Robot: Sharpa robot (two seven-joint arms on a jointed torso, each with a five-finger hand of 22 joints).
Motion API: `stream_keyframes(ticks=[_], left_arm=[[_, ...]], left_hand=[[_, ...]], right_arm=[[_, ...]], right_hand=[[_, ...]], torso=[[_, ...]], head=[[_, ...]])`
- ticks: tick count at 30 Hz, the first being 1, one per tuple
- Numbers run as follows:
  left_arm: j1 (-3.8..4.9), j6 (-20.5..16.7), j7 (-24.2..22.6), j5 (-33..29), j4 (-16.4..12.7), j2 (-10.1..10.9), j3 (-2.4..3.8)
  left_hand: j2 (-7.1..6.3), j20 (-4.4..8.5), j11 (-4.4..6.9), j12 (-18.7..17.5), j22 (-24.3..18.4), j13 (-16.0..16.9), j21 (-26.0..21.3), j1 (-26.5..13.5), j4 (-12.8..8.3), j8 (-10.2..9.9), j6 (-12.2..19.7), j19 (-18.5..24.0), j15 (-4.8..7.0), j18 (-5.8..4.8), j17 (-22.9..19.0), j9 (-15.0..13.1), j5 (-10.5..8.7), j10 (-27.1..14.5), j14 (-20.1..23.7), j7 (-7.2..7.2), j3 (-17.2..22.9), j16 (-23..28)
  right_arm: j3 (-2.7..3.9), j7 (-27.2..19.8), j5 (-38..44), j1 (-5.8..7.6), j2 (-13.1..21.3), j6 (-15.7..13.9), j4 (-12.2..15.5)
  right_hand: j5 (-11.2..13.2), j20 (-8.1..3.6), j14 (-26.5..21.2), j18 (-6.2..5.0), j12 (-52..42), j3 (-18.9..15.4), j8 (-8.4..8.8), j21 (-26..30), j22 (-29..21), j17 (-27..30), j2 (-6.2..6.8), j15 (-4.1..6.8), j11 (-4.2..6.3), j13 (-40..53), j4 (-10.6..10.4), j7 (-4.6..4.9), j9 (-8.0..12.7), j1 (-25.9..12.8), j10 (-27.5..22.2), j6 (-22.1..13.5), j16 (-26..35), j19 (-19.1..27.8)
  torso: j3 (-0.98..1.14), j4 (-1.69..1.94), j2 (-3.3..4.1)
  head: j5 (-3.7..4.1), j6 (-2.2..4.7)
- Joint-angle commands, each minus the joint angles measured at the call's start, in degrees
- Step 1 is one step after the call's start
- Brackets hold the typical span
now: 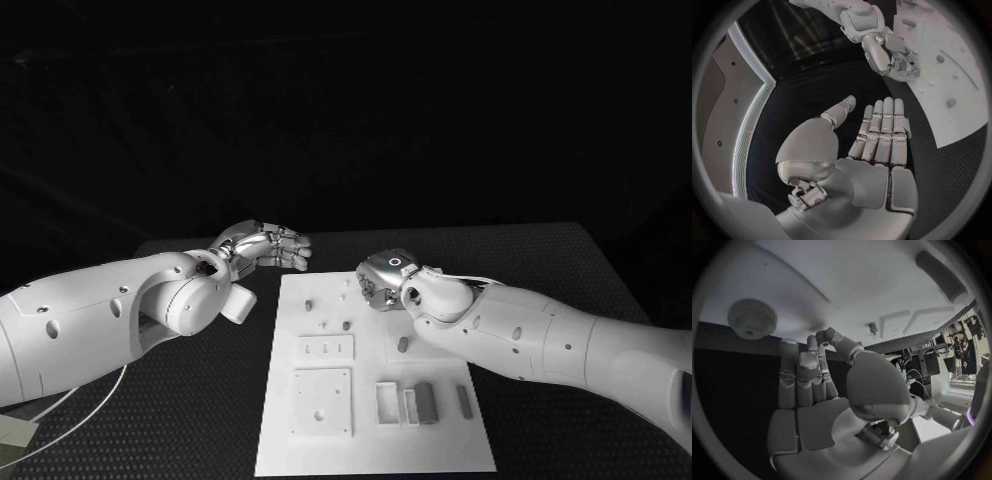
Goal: Assemble the parts on the task board
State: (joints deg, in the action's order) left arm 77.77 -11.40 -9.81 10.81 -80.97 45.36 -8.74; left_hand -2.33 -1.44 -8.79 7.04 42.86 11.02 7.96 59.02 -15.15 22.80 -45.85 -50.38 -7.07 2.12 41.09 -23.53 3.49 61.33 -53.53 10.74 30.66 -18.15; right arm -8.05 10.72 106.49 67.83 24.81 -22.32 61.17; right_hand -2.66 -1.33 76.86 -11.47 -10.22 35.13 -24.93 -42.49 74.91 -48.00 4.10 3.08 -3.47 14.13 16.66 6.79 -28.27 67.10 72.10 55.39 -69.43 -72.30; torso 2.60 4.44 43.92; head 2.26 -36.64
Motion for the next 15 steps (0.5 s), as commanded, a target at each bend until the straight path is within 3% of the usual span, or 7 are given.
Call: stream_keyframes(ticks=[1,7,15], left_arm=[[0.15,0.75,-0.34,-0.23,-0.06,-0.23,0.05],[0.15,0.79,-0.34,-0.23,0.01,-0.35,0.05],[0.15,0.84,-0.36,-0.23,0.20,-0.53,0.05]], left_hand=[[0.00,-0.11,0.07,-0.30,-0.06,0.07,-0.30,-0.39,0.40,-0.32,-0.14,0.30,-0.23,-0.55,0.05,0.07,-0.30,0.31,0.00,0.06,0.06,0.19],[0.02,-0.11,0.07,-0.34,-0.06,0.09,-0.32,-0.37,0.39,-0.35,-0.13,0.29,-0.23,-0.55,0.07,0.07,-0.31,0.32,-0.01,0.07,0.07,0.22],[0.04,-0.11,0.07,-0.39,-0.06,0.11,-0.34,-0.36,0.39,-0.38,-0.14,0.29,-0.23,-0.55,0.10,0.08,-0.32,0.33,-0.01,0.07,0.07,0.27]], right_arm=[[-0.01,2.55,1.97,0.14,-0.79,0.57,-0.13],[0.00,3.81,2.59,0.38,-2.14,0.25,-0.74],[0.12,5.41,3.94,0.60,-3.01,-0.77,-0.88]], right_hand=[[-0.13,-0.06,-1.69,-3.53,-0.13,0.32,0.12,-0.24,1.43,0.10,0.30,1.57,1.74,0.10,0.08,-0.54,-1.83,0.35,4.04,1.61,-0.25,-0.23],[-0.13,-0.05,-1.71,-3.53,-0.10,0.36,0.17,-0.32,1.42,0.12,0.32,1.57,1.74,0.16,0.10,-0.56,-1.85,0.36,4.03,1.65,-0.28,-0.23],[-0.13,-0.02,-1.72,-3.53,-0.07,0.40,0.25,-0.45,1.42,0.13,0.37,1.58,1.76,0.26,0.10,-0.58,-1.89,0.37,4.04,1.72,-0.36,-0.23]], torso=[[0.01,0.13,0.05],[-0.05,0.24,0.11],[0.02,0.16,0.11]], head=[[0.10,0.07],[0.06,0.20],[-0.28,0.15]])
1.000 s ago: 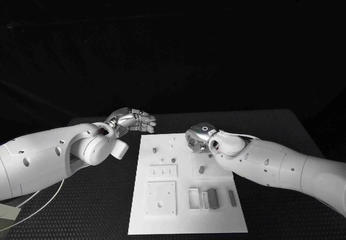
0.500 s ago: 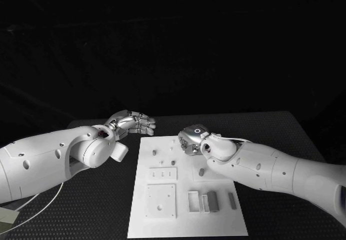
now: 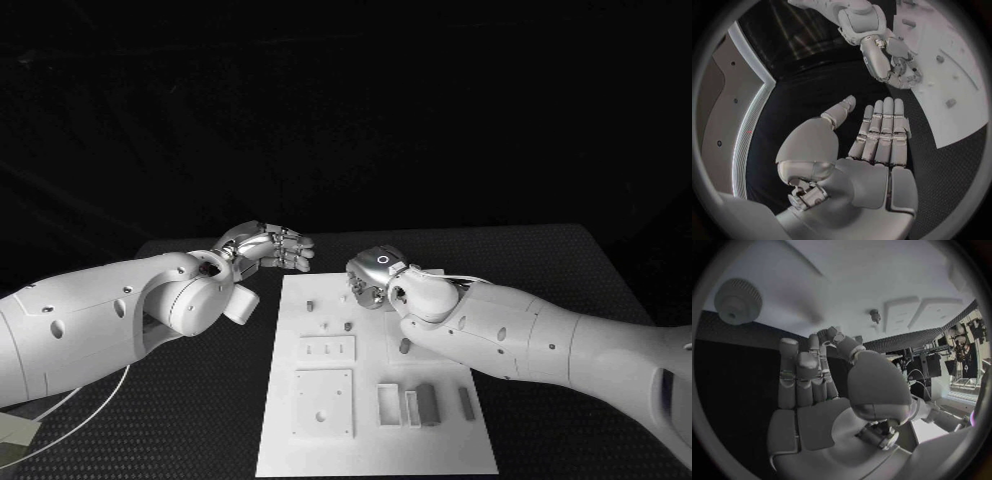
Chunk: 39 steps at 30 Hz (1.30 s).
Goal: Assemble the parts on the task board
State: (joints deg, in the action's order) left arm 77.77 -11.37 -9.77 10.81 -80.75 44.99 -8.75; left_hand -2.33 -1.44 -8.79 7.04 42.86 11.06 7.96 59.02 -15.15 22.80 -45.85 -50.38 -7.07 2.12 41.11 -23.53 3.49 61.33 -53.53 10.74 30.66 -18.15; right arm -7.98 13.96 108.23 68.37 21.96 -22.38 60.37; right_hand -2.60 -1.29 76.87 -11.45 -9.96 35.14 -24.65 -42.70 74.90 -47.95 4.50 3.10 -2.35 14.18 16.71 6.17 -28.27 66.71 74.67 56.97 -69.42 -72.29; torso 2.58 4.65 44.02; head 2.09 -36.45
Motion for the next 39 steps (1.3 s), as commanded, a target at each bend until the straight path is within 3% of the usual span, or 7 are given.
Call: stream_keyframes(ticks=[1,18,32,39], left_arm=[[0.15,0.84,-0.39,-0.23,-0.01,-0.17,0.06],[0.15,0.81,-0.36,-0.23,0.38,-0.86,0.06],[0.15,0.96,-0.38,-0.23,0.42,-1.21,0.07],[0.16,0.95,-0.29,-0.19,0.44,-1.20,0.07]], left_hand=[[0.04,-0.12,0.06,-0.40,-0.06,0.07,-0.34,-0.36,0.39,-0.39,-0.14,0.29,-0.23,-0.55,0.09,0.08,-0.32,0.33,-0.01,0.08,0.07,0.27],[-0.01,-0.13,0.05,-0.52,-0.06,0.10,-0.41,-0.34,0.36,-0.48,-0.11,0.30,-0.25,-0.55,0.13,0.09,-0.32,0.33,0.00,0.10,0.04,0.37],[0.00,-0.14,0.04,-0.60,-0.06,0.13,-0.46,-0.31,0.33,-0.55,-0.08,0.31,-0.26,-0.55,0.17,0.09,-0.32,0.33,0.00,0.12,0.05,0.44],[-0.01,-0.14,0.03,-0.65,-0.06,0.15,-0.49,-0.28,0.31,-0.59,-0.07,0.31,-0.27,-0.55,0.19,0.09,-0.32,0.33,0.01,0.13,0.05,0.49]], right_arm=[[0.09,2.35,2.32,0.08,-0.18,-0.84,-0.10],[0.17,1.79,2.32,0.22,-2.48,-1.32,-2.67],[0.18,1.37,1.83,0.20,-3.92,-1.87,-4.80],[0.19,1.33,1.85,0.20,-4.23,-1.96,-5.26]], right_hand=[[-0.19,-0.05,-1.73,-3.55,-0.33,0.39,-0.03,-0.27,1.43,0.08,-0.02,1.57,0.63,0.23,0.05,0.04,-1.90,0.76,1.49,0.16,-0.38,-0.25],[-0.19,-0.01,-1.73,-3.55,-0.30,0.47,0.11,-0.54,1.42,0.10,0.09,1.61,0.67,0.45,0.05,0.00,-1.99,0.75,1.57,0.34,-0.57,-0.25],[-0.19,0.01,-1.77,-3.55,-0.24,0.54,0.23,-0.64,1.40,0.13,0.10,1.61,0.67,0.55,0.05,0.01,-2.02,0.76,1.55,0.37,-0.63,-0.20],[-0.19,0.01,-1.78,-3.55,-0.22,0.57,0.28,-0.69,1.39,0.14,0.09,1.62,0.68,0.60,0.05,0.01,-2.04,0.75,1.56,0.40,-0.66,-0.18]], torso=[[0.02,-0.03,0.00],[0.13,-0.24,-0.03],[0.08,0.11,0.17],[0.07,0.02,0.11]], head=[[-0.13,-0.04],[-0.35,0.25],[-0.47,0.29],[-0.63,0.00]])
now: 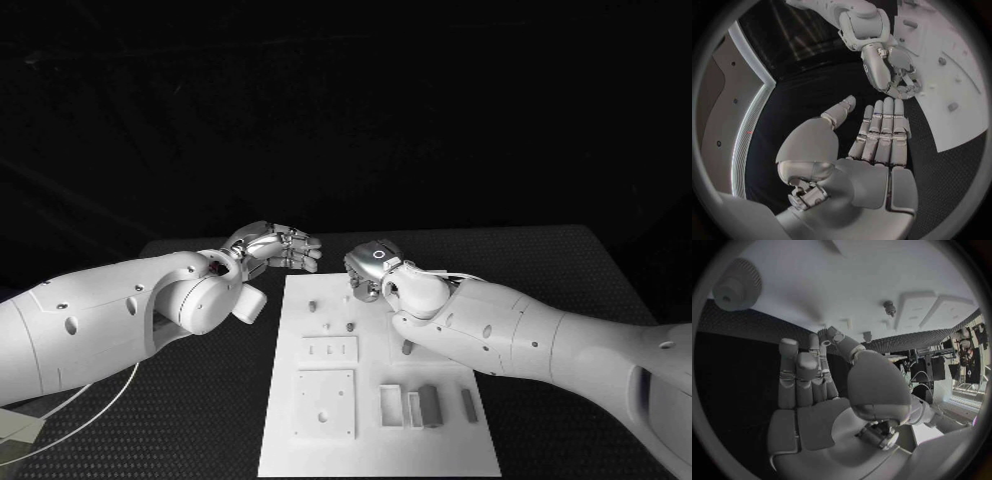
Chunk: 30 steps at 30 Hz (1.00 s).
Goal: Assemble the parts on the task board
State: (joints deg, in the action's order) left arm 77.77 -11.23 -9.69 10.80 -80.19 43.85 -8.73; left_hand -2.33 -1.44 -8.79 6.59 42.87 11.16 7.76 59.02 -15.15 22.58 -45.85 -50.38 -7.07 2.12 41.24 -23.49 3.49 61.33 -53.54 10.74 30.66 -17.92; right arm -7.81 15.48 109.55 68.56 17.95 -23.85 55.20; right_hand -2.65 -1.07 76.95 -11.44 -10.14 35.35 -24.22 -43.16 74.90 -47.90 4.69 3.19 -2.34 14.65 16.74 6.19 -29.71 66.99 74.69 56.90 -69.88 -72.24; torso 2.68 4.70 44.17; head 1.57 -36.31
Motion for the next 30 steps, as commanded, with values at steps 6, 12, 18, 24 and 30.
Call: stream_keyframes(ticks=[6,12,18,24,30], left_arm=[[0.16,0.88,-0.41,-0.12,-0.15,-0.24,0.07],[0.21,0.86,-0.29,-0.07,-0.01,-0.37,0.07],[0.23,0.92,-0.29,-0.05,0.01,-0.47,0.07],[0.23,0.97,-0.27,-0.05,0.06,-0.59,0.07],[0.23,1.03,-0.29,-0.05,0.15,-0.77,0.07]], left_hand=[[-0.01,-0.15,0.03,-0.24,-0.06,0.08,-0.31,-0.26,0.29,-0.39,-0.08,0.31,-0.27,-0.55,0.08,0.05,-0.32,0.34,0.00,0.13,0.05,0.30],[-0.01,-0.15,0.03,-0.27,-0.06,0.10,-0.33,-0.24,0.28,-0.41,-0.09,0.30,-0.27,-0.55,0.10,0.04,-0.32,0.35,-0.01,0.13,0.04,0.33],[-0.03,-0.16,0.02,-0.32,-0.05,0.12,-0.35,-0.23,0.26,-0.44,-0.10,0.30,-0.28,-0.55,0.12,0.04,-0.32,0.36,-0.01,0.13,0.04,0.36],[-0.06,-0.17,0.01,-0.36,-0.05,0.14,-0.38,-0.26,0.28,-0.47,-0.10,0.30,-0.29,-0.56,0.14,0.04,-0.33,0.37,-0.01,0.15,0.00,0.41],[-0.05,-0.18,0.01,-0.40,-0.05,0.15,-0.40,-0.28,0.30,-0.49,-0.10,0.29,-0.29,-0.56,0.16,0.03,-0.33,0.38,-0.01,0.15,-0.01,0.44]], right_arm=[[0.03,-0.40,0.53,0.01,-0.65,-0.58,-0.85],[0.03,-0.62,0.13,-0.01,-1.06,-0.51,-1.44],[0.03,-0.80,0.01,-0.02,-1.19,-0.24,-1.41],[0.03,-1.04,0.05,-0.02,-1.69,-0.05,-2.43],[0.03,-1.27,-0.42,-0.05,-2.37,0.10,-3.58]], right_hand=[[-0.13,-0.20,-1.88,-3.56,-0.03,0.38,-0.10,-0.28,1.39,0.11,-0.09,1.52,0.66,0.17,0.02,-0.01,-0.63,0.47,1.54,0.48,-0.23,-0.20],[-0.13,-0.20,-1.89,-3.56,-0.01,0.39,-0.06,-0.31,1.39,0.12,-0.09,1.52,0.66,0.21,0.02,-0.01,-0.65,0.45,1.54,0.50,-0.26,-0.18],[-0.13,-0.19,-1.90,-3.56,0.01,0.40,-0.02,-0.35,1.39,0.14,-0.07,1.52,0.66,0.26,0.02,-0.01,-0.67,0.44,1.53,0.52,-0.28,-0.16],[-0.13,-0.18,-1.91,-3.56,0.03,0.42,0.02,-0.39,1.38,0.15,-0.08,1.52,0.66,0.30,0.02,-0.01,-0.69,0.43,1.53,0.53,-0.30,-0.13],[-0.13,-0.17,-1.92,-3.55,0.05,0.44,0.06,-0.42,1.38,0.17,-0.09,1.51,0.65,0.34,0.01,-0.01,-0.70,0.42,1.52,0.54,-0.32,-0.11]], torso=[[-0.06,-0.02,-0.04],[-0.04,-0.04,0.04],[-0.03,-0.10,-0.04],[0.01,-0.14,-0.04],[0.03,-0.12,-0.02]], head=[[-0.29,-0.07],[-0.65,-0.22],[-0.78,-0.39],[-0.89,-0.41],[-0.85,-0.39]])
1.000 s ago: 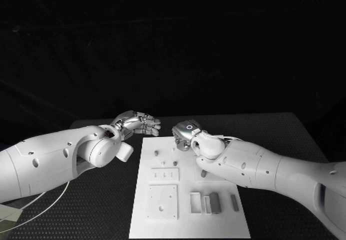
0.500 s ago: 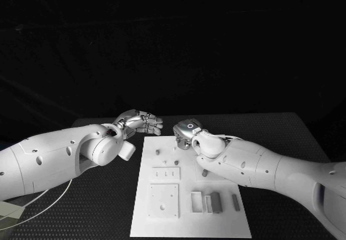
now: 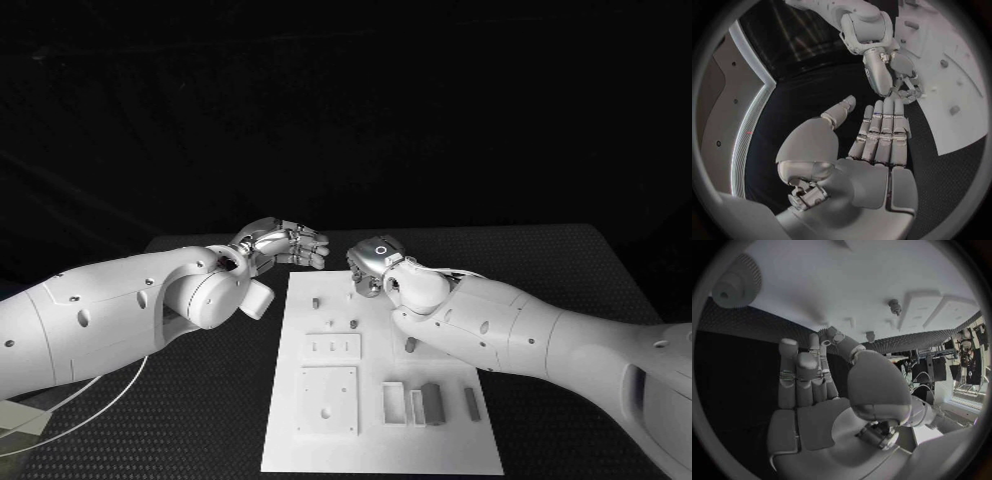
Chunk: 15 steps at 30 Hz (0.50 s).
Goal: Assemble the parts on the task board
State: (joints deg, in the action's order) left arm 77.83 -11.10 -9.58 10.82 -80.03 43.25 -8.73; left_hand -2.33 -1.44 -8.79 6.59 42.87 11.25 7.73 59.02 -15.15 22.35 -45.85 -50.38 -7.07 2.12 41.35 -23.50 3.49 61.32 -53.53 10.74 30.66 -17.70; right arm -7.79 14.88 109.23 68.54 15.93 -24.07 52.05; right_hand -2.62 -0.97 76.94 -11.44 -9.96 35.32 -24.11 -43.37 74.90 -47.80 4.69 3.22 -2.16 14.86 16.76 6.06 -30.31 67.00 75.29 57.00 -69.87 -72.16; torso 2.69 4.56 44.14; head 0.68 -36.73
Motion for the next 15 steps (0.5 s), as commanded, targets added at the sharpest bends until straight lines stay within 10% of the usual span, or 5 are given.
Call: stream_keyframes(ticks=[1,15], left_arm=[[0.17,0.93,-0.39,-0.07,0.00,-0.19,0.06],[0.18,0.91,-0.36,-0.06,-0.01,-0.36,0.07]], left_hand=[[-0.05,-0.18,0.01,-0.40,-0.05,0.07,-0.36,-0.28,0.30,-0.26,-0.10,0.29,-0.29,-0.56,0.06,0.04,-0.33,0.38,-0.01,0.15,-0.01,0.22],[-0.06,-0.18,0.00,-0.49,-0.04,0.11,-0.41,-0.30,0.31,-0.31,-0.12,0.29,-0.30,-0.56,0.11,0.04,-0.33,0.40,-0.03,0.16,-0.03,0.30]], right_arm=[[0.01,-0.68,-0.10,-0.04,-0.54,0.28,-0.74],[0.00,-1.09,-0.51,-0.19,-1.29,0.50,-1.13]], right_hand=[[-0.17,-0.27,-1.91,-3.55,-0.12,0.48,-0.04,-0.21,1.37,0.07,-0.10,1.49,0.47,0.14,-0.01,0.12,-0.10,0.41,0.92,0.44,-0.33,-0.19],[-0.17,-0.25,-1.95,-3.55,-0.07,0.50,0.05,-0.28,1.36,0.11,-0.11,1.48,0.47,0.23,-0.01,0.14,-0.15,0.38,0.91,0.45,-0.37,-0.12]], torso=[[0.03,0.00,-0.01],[0.03,-0.11,0.01]], head=[[0.04,0.07],[-0.27,0.24]])
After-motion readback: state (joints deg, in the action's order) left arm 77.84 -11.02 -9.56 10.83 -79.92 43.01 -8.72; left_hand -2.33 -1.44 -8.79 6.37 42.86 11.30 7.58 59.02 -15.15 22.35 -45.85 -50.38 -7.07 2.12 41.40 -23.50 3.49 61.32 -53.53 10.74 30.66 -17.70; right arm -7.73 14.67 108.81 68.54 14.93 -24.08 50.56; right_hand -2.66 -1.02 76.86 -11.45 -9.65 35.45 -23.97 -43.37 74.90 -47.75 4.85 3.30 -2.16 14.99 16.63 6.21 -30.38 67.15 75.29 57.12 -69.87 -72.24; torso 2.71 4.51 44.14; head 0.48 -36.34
